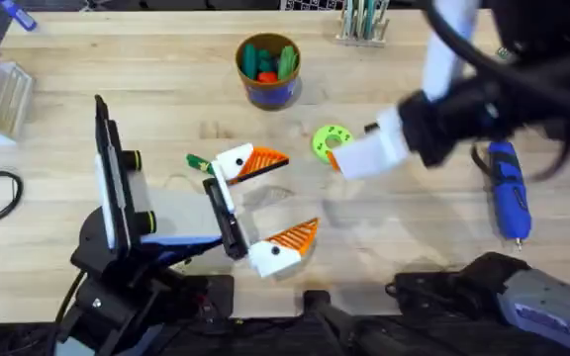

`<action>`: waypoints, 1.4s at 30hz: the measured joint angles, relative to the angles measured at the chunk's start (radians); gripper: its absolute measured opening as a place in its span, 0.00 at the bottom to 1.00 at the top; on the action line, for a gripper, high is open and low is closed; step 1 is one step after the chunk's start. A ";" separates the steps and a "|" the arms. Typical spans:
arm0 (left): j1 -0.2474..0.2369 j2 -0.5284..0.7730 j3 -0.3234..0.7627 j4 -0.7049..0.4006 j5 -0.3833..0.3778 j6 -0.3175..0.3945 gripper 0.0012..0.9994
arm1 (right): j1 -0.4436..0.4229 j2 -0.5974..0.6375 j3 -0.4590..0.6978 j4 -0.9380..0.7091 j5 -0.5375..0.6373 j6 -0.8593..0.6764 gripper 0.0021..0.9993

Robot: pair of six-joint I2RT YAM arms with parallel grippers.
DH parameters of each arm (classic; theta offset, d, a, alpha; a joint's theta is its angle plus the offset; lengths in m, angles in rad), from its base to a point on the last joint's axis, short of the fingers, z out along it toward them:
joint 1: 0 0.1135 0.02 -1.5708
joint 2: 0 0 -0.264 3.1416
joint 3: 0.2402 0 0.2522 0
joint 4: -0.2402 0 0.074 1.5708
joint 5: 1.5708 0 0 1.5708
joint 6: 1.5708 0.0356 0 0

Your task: Pick up the gripper from the table and insert it into the empty holder that is missing its gripper. Then pick up a screw, insert it into the mounting hole, and use the screwdriver to tighten it. Finally, clean up the table by picking up the vegetable and placing it into the bucket.

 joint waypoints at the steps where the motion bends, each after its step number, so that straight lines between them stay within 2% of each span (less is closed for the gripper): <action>1: 0.000 0.000 0.000 0.000 -0.001 0.000 0.98 | -0.002 -0.036 -0.028 0.010 -0.020 0.000 0.96; 4: 0.000 0.000 0.000 0.001 -0.008 0.000 0.97 | -0.010 -0.132 -0.089 0.028 -0.063 0.000 0.96; 5: 0.000 0.000 0.000 0.001 -0.010 0.000 0.93 | -0.012 -0.157 -0.100 0.030 -0.072 0.000 0.96; 9: 0.000 0.000 0.000 0.001 -0.016 0.000 0.68 | -0.016 -0.226 -0.110 0.032 -0.096 -0.021 0.96; 11: 0.000 0.000 0.000 0.001 -0.024 0.001 0.61 | -0.016 -0.239 -0.110 0.034 -0.101 -0.051 0.96; 13: 0.000 0.000 0.000 0.001 -0.030 0.000 0.42 | -0.016 -0.242 -0.110 0.033 -0.105 -0.089 0.96; 16: 0.000 0.000 0.000 0.002 -0.033 0.005 0.07 | -0.016 -0.239 -0.110 0.033 -0.105 -0.149 0.96; 17: 0.000 0.000 0.000 0.003 -0.033 0.007 0.02 | -0.016 -0.237 -0.110 0.033 -0.105 -0.163 0.96; 31: 0.000 0.000 0.000 0.004 -0.034 0.007 0.01 | -0.016 -0.164 -0.113 0.021 -0.103 -0.215 0.96; 34: 0.000 0.000 0.000 0.004 -0.034 0.007 0.01 | -0.030 -0.133 -0.113 0.017 -0.063 -0.201 0.96; 37: 0.000 0.000 0.000 0.004 -0.034 0.007 0.01 | -0.085 -0.102 -0.114 0.013 0.007 -0.168 0.96; 42: 0.000 0.000 0.000 0.004 -0.034 0.007 0.01 | -0.274 -0.041 -0.114 -0.010 0.116 -0.145 0.96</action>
